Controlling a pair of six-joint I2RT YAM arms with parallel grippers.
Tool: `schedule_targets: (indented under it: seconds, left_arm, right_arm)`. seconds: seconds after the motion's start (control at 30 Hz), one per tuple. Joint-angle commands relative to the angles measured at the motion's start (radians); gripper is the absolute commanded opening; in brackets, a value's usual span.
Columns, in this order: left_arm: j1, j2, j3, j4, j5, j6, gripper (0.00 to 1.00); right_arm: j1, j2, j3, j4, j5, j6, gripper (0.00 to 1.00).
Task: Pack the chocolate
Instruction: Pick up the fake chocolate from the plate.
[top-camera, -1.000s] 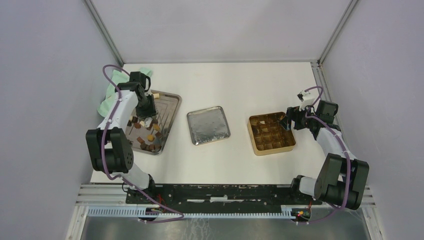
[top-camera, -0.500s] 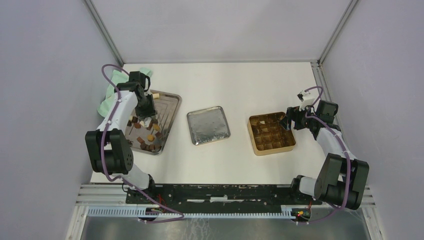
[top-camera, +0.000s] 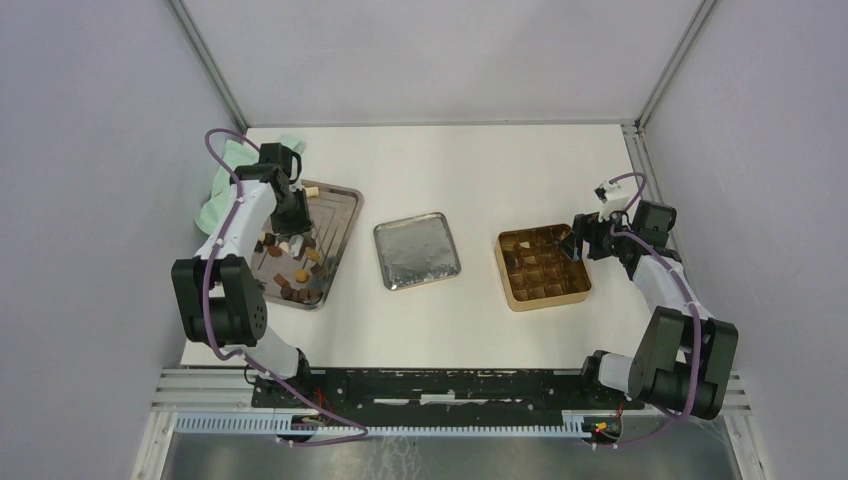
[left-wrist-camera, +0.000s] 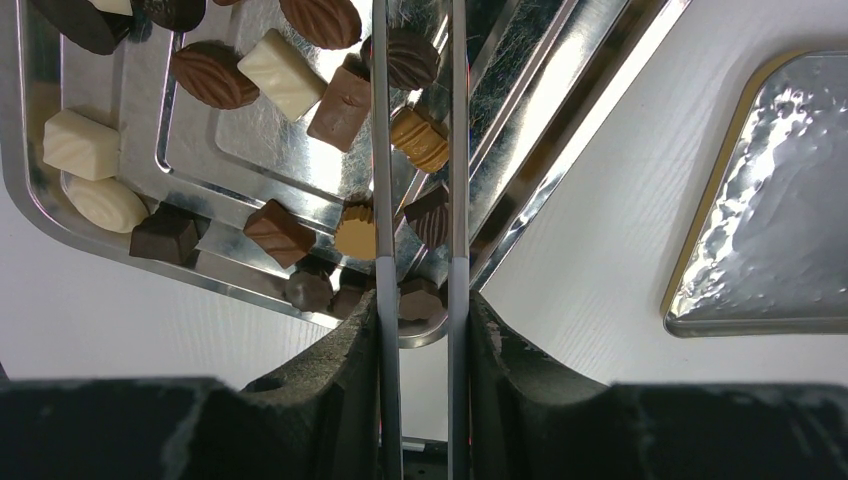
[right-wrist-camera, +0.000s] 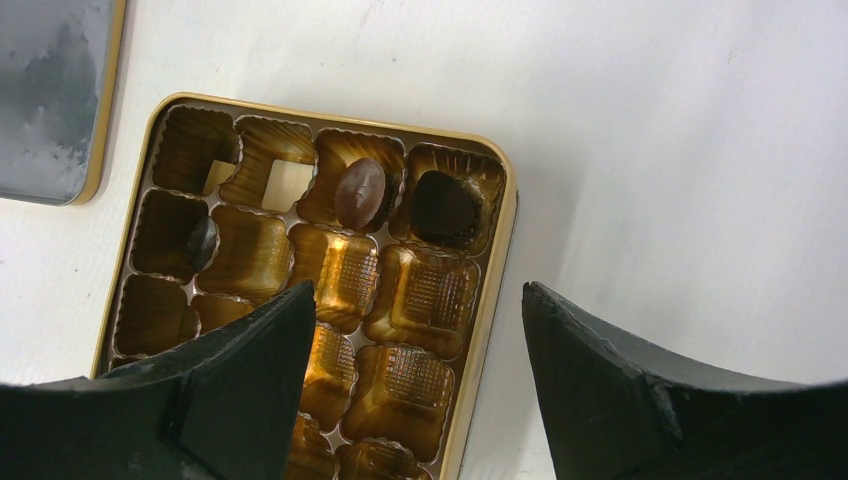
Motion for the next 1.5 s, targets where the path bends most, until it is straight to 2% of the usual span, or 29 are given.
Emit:
schedule_targets:
  seconds: [0.0,0.2,0.7,0.77,0.8,0.87,0.9,1.47]
  left_arm:
    - [-0.005,0.012,0.046,0.004,-0.017,-0.010,0.31]
    - [-0.007,0.019,0.052,0.002,-0.015,-0.007,0.36]
    - [-0.011,0.026,0.063,-0.006,-0.023,-0.006,0.39]
    - [-0.011,0.024,0.064,-0.006,-0.024,-0.007,0.33]
    - [-0.012,0.023,0.065,-0.005,-0.024,-0.007,0.26]
    - [-0.012,0.020,0.068,-0.005,-0.025,-0.009,0.04]
    - [-0.012,0.018,0.071,-0.005,-0.029,-0.012,0.02]
    - [-0.012,-0.054,0.080,-0.018,-0.035,-0.027,0.02]
  right_arm:
    - [-0.006,-0.007,-0.004,0.026,-0.024,-0.004,0.81]
    - [-0.006,-0.008,-0.002,0.027,-0.025,-0.005,0.81]
    - [-0.006,-0.008,-0.002,0.025,-0.028,-0.005,0.81]
    - [-0.005,-0.008,-0.002,0.025,-0.028,-0.005,0.81]
    - [-0.006,-0.010,-0.002,0.025,-0.028,-0.006,0.81]
    - [-0.006,-0.010,-0.002,0.025,-0.028,-0.005,0.81]
    - [-0.006,-0.009,-0.001,0.026,-0.029,-0.006,0.81]
    - [-0.005,-0.016,-0.002,0.023,-0.032,-0.005,0.81]
